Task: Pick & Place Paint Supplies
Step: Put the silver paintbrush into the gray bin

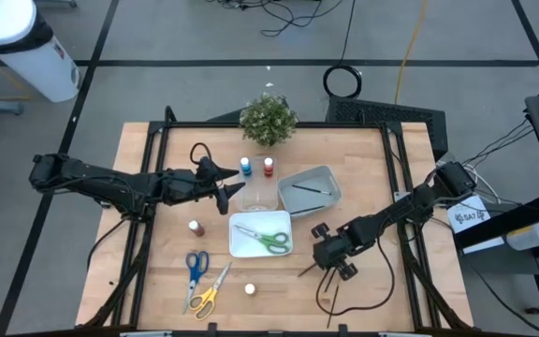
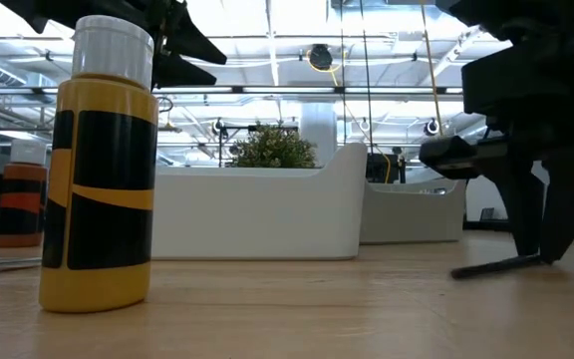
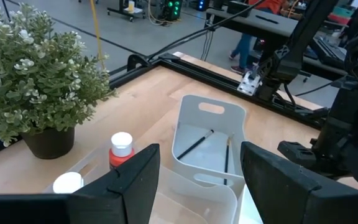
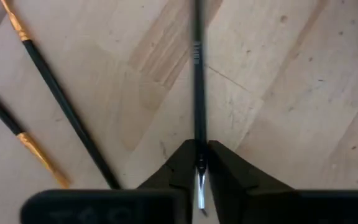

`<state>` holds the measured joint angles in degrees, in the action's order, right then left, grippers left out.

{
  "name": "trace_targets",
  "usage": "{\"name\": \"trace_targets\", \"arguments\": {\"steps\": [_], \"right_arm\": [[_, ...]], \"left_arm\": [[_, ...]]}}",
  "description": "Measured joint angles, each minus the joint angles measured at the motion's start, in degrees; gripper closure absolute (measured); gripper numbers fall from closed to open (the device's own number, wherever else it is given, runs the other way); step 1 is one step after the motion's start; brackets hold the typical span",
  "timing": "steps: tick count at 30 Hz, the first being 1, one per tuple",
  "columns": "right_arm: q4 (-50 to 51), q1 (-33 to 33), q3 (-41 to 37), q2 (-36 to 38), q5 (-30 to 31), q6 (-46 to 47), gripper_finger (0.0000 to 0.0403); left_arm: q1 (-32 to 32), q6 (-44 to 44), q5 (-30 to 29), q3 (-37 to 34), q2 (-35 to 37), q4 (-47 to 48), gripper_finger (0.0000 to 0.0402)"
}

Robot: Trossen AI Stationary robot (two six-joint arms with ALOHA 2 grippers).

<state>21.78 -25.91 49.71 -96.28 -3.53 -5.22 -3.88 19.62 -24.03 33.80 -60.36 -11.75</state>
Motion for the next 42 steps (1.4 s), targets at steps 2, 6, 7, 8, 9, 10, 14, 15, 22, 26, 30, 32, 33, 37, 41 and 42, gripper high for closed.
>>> {"name": "trace_targets", "arguments": {"steps": [2,6,7,8,9,10,14,15,22,26,30,32,33,37,41,42], "right_arm": [[0.18,-0.02,0.00,-0.01,-0.02,-0.06,0.0391],[0.24,0.04,-0.02,-0.05,0.07,-0.08,0.0395],[0.29,0.06,-0.02,-0.05,0.07,-0.05,0.0395],[0.25,0.04,-0.05,-0.05,0.07,-0.03,0.0397],[0.13,0.04,-0.07,-0.05,0.12,-0.03,0.0398],[-0.18,0.04,-0.07,-0.06,0.22,-0.01,0.0398],[-3.35,0.04,-0.11,0.58,0.48,0.19,0.0400],[-3.75,0.04,-0.13,1.27,0.54,0.09,0.0400],[-4.21,0.44,-0.20,9.06,4.06,1.74,0.0402],[-3.73,1.06,-0.26,14.42,6.62,3.40,0.0402],[-3.32,2.65,-0.26,20.03,7.65,2.74,0.0402],[-3.00,3.99,-0.24,22.56,9.32,2.79,0.0402],[-2.93,4.91,-0.24,23.76,10.02,3.14,0.0402],[-1.56,10.21,-0.15,26.61,11.89,5.04,0.0402],[3.01,17.07,-0.15,26.43,12.66,3.96,0.0402],[3.46,18.83,-0.15,25.90,12.62,3.82,0.0402]], "left_arm": [[0.00,0.00,0.02,0.00,0.00,0.00,0.0165],[0.00,0.02,0.02,0.00,0.00,0.00,0.0165],[0.00,0.04,0.02,0.00,0.00,0.00,0.0165],[0.00,0.04,0.04,0.00,0.00,0.00,0.0165],[0.00,0.05,0.04,0.00,0.00,0.00,0.0165],[0.00,0.09,0.04,0.00,0.00,0.00,0.0165],[0.00,0.11,0.08,0.00,0.00,0.00,0.0165],[0.00,0.11,0.08,0.00,0.00,0.00,0.0165],[0.00,0.09,0.15,0.00,0.00,-0.02,0.0165],[0.00,0.09,0.15,0.00,0.00,-0.02,0.0165],[0.00,0.07,0.15,0.00,0.00,-0.02,0.0165],[0.00,0.06,0.15,0.00,0.00,-0.02,0.0165],[0.00,0.06,0.15,0.00,0.00,-0.02,0.0165],[0.00,0.08,0.15,0.00,0.00,-0.02,0.0165],[0.00,0.06,0.15,0.00,0.00,-0.02,0.0165],[0.00,0.06,0.15,0.00,0.00,-0.02,0.0165]]}}
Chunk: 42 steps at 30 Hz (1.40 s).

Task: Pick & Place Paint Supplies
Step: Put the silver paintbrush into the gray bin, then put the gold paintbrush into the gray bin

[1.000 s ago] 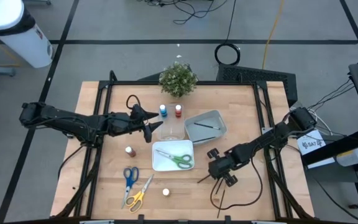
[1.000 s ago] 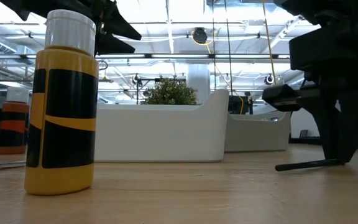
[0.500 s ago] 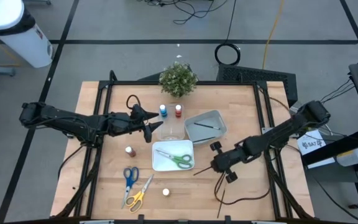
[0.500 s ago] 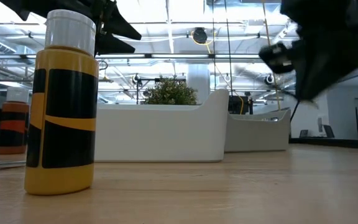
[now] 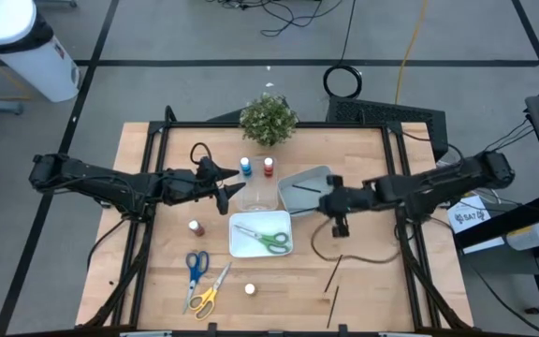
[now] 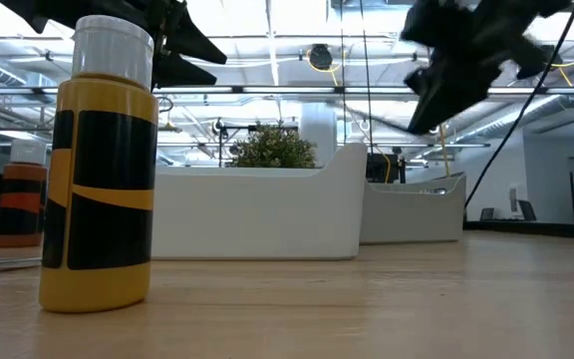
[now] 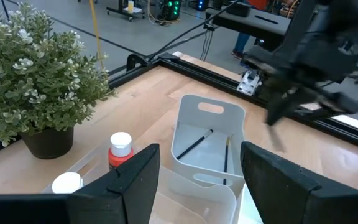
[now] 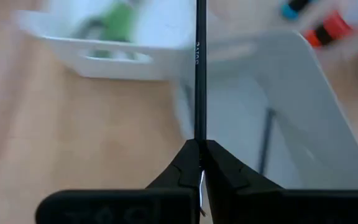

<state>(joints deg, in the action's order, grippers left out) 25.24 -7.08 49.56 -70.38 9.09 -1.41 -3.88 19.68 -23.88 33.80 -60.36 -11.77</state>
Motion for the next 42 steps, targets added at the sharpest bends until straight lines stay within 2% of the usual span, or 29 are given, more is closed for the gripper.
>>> {"name": "trace_targets", "arguments": {"steps": [10,19,30,33,37,42], "right_arm": [[0.75,11.88,0.00,-7.81,-0.30,-2.04,0.0402],[-0.02,15.08,0.00,-11.36,-0.19,2.75,0.0370],[-1.88,14.29,0.04,-10.30,-0.45,3.65,0.0284],[-1.47,12.60,0.00,-8.77,-4.23,3.98,0.0273],[-2.94,7.66,0.02,-5.94,-9.19,6.50,0.0273],[-6.40,-1.37,0.02,-2.80,-11.01,9.32,0.0280]], "left_arm": [[0.00,0.02,0.00,0.00,0.00,0.50,0.0165],[0.00,0.02,-0.02,0.00,0.00,1.16,0.0165],[0.00,0.02,-0.02,0.00,0.00,1.29,0.0165],[0.00,0.04,-0.02,0.00,0.00,1.29,0.0165],[0.00,0.07,-0.04,0.00,0.00,1.27,0.0165],[0.02,0.23,-0.04,0.02,-0.02,1.20,0.0165]]}}
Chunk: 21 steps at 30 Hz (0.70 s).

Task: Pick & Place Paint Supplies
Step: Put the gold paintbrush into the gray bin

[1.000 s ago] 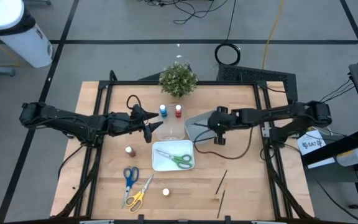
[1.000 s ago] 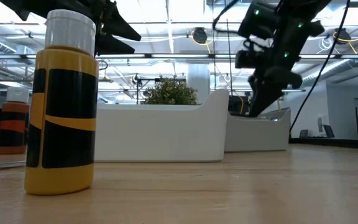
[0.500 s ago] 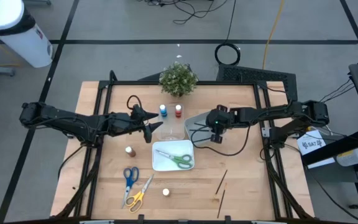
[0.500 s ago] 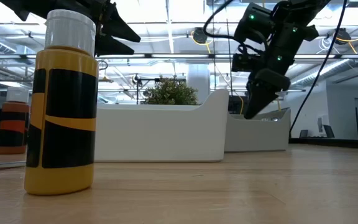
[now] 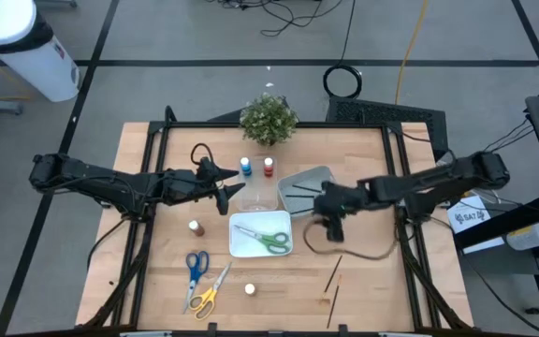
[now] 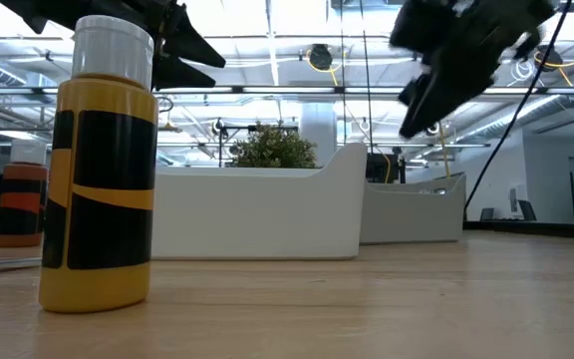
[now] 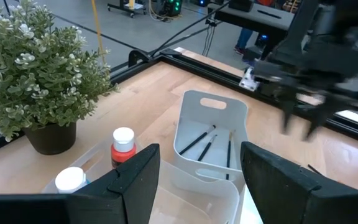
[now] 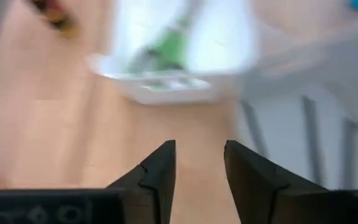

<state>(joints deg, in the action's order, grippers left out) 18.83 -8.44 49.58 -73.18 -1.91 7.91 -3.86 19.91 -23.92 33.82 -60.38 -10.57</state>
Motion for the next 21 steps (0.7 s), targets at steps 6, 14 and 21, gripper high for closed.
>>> {"name": "trace_targets", "arguments": {"steps": [6,14,21], "right_arm": [[-3.38,-12.54,-0.03,-0.64,-1.55,0.52,0.0283],[-24.57,-27.66,-6.28,-9.35,-4.29,0.44,0.0283],[-32.97,-34.26,-6.58,-19.44,-7.33,3.65,0.0317]], "left_arm": [[0.01,0.32,0.00,0.00,0.00,-0.11,0.0165],[0.04,0.41,-0.02,0.00,0.00,-0.20,0.0165],[0.04,1.39,-0.02,0.00,0.00,-0.26,0.0165]]}}
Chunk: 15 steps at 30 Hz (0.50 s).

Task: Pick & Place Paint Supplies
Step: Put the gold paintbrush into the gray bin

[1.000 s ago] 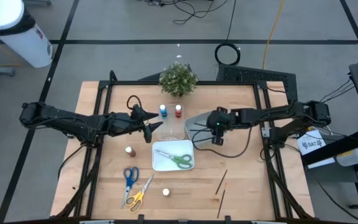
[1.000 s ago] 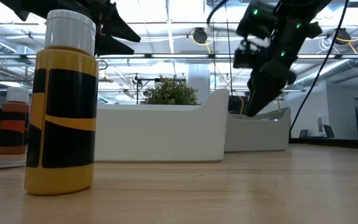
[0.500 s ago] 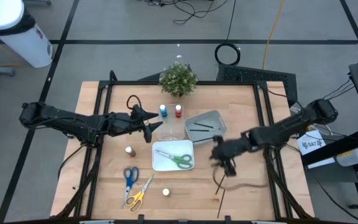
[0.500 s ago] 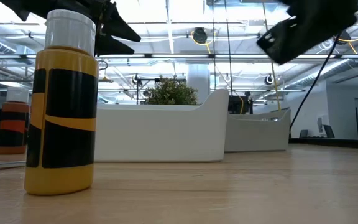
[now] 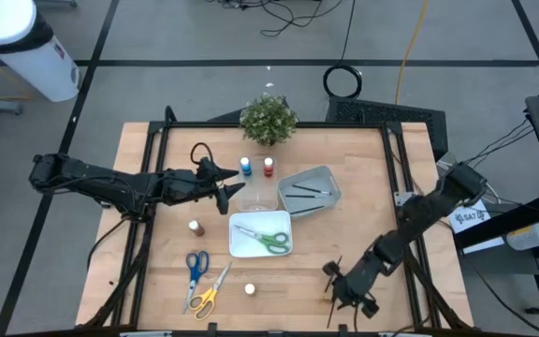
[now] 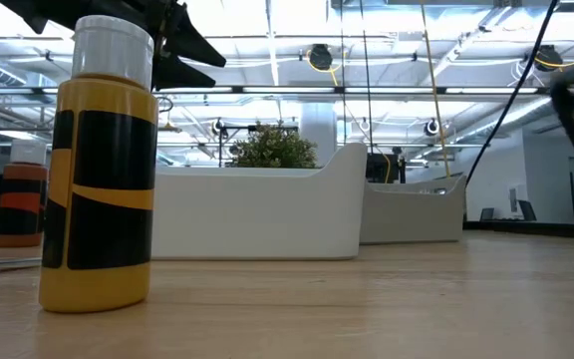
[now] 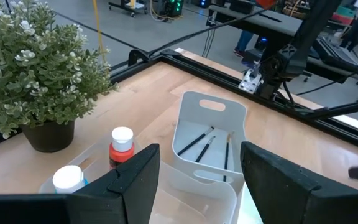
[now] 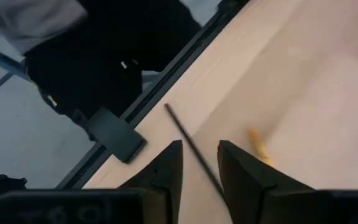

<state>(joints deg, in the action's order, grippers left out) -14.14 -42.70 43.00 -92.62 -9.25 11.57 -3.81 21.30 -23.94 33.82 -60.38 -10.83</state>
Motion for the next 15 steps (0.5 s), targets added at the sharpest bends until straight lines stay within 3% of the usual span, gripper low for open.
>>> {"name": "trace_targets", "arguments": {"steps": [4,8,15], "right_arm": [[-5.43,-0.98,-0.02,-5.59,-0.01,-0.28,0.0344],[-4.13,-0.87,-0.06,-8.13,1.07,-0.96,0.0367],[3.38,-0.26,0.17,-8.48,12.33,-4.07,0.0397]], "left_arm": [[0.00,0.54,0.00,0.00,0.00,-0.17,0.0165],[0.00,1.36,0.00,0.00,0.00,-0.17,0.0165],[-0.02,1.51,0.00,0.00,0.00,-0.16,0.0165]]}}
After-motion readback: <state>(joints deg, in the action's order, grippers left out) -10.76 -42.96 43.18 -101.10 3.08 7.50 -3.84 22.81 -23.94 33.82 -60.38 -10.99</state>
